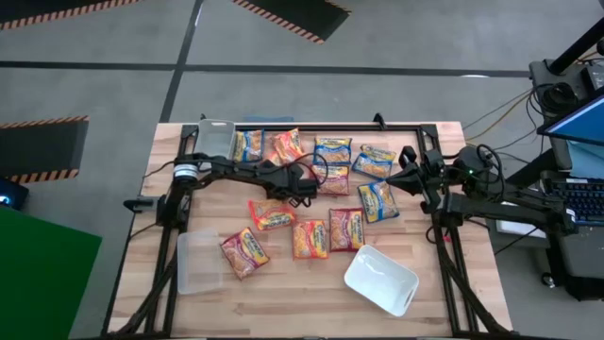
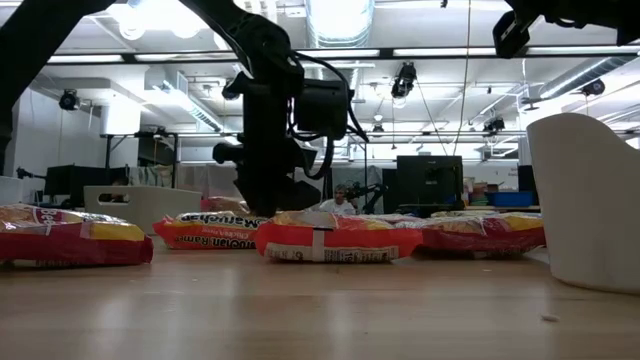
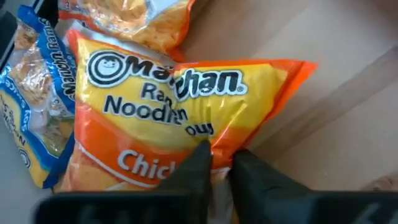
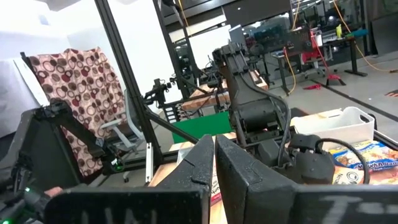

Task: Sort Maruchan noodles
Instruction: Put the orange noodle pack into the gray bin

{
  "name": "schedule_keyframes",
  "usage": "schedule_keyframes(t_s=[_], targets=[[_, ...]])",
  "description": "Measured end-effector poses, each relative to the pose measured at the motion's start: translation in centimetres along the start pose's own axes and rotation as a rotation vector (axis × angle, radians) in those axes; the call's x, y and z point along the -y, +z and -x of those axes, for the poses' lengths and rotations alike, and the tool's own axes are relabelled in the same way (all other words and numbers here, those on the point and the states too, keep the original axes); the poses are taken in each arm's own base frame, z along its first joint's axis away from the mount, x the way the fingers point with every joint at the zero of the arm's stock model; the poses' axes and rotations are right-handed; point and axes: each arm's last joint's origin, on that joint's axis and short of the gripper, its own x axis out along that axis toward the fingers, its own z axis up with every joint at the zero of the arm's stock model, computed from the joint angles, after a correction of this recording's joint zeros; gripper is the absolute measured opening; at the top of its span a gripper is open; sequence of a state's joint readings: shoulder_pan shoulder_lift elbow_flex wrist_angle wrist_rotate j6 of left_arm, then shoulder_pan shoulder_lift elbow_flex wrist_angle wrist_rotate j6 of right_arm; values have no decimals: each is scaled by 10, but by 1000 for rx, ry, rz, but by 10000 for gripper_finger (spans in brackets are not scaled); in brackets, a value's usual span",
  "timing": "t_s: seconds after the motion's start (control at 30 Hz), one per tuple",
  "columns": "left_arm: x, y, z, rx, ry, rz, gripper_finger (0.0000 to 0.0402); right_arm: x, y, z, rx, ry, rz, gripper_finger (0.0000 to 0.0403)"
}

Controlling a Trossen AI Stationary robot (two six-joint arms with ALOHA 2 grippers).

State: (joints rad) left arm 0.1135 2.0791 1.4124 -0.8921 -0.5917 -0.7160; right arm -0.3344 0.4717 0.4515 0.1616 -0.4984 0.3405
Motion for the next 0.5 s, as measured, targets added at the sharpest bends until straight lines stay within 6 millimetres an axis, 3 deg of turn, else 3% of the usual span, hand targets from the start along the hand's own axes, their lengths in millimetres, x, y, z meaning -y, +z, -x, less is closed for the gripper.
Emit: schedule_keyframes(t_s=[0.2,0.5], targets=[[-7,2,15,13,-35,-14,9,0,0,0,-1,1,0,9],[-48,14,79,158,-144,7,4,0,0,0,-5,0,-3,9]])
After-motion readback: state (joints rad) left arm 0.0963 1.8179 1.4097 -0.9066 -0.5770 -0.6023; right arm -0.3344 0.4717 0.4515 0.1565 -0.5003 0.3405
